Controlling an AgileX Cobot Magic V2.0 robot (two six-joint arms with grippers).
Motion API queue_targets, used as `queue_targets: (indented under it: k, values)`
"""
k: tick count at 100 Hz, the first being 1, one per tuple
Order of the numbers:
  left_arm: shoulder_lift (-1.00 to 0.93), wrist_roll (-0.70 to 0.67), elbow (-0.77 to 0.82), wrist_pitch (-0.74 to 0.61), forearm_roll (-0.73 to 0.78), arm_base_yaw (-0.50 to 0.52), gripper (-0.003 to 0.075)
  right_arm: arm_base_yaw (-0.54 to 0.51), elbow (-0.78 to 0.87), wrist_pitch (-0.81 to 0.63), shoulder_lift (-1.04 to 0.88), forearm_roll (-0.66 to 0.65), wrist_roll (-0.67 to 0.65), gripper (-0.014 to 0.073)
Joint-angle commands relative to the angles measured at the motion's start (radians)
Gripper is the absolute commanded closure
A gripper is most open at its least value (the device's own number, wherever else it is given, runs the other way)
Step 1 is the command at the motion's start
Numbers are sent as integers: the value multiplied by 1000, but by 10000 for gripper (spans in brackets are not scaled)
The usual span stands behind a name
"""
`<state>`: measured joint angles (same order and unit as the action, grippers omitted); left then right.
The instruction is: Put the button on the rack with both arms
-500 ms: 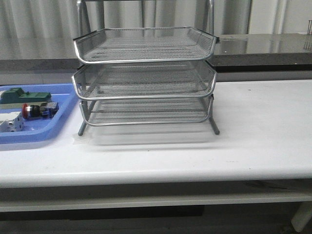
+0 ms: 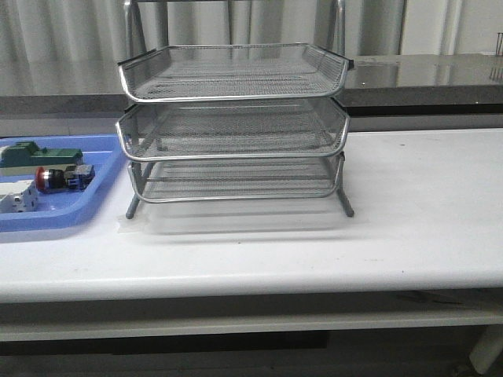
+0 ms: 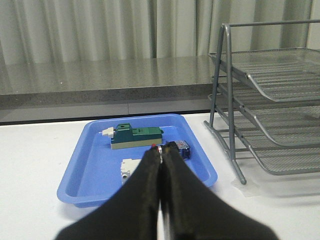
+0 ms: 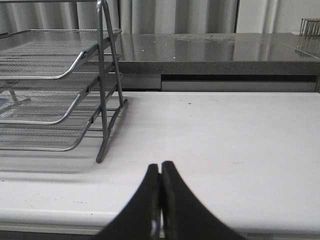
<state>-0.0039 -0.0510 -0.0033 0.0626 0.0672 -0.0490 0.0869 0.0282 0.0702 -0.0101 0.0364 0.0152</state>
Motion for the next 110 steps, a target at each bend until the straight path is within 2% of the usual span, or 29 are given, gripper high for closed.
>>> queue_targets:
  k: [1,49,63,78,110]
  values:
    - [-32,-12,56,-81,-8,2,741,-7,-20,-91,-21,-18,13,651]
    - [-32,-12,56,-81,-8,2,741,-7,-27,-162,-21,-16,13,651]
    - [-32,-12,56,-81,-8,2,741,-7,-97,-70,-2,-6,13,651]
    - [-32,-12,56,-81,-8,2,741,-7,-240,81,81,-5,13,651]
    - [-32,-12,56,-81,-8,2,741,-7,-533,228,427,73,12,651]
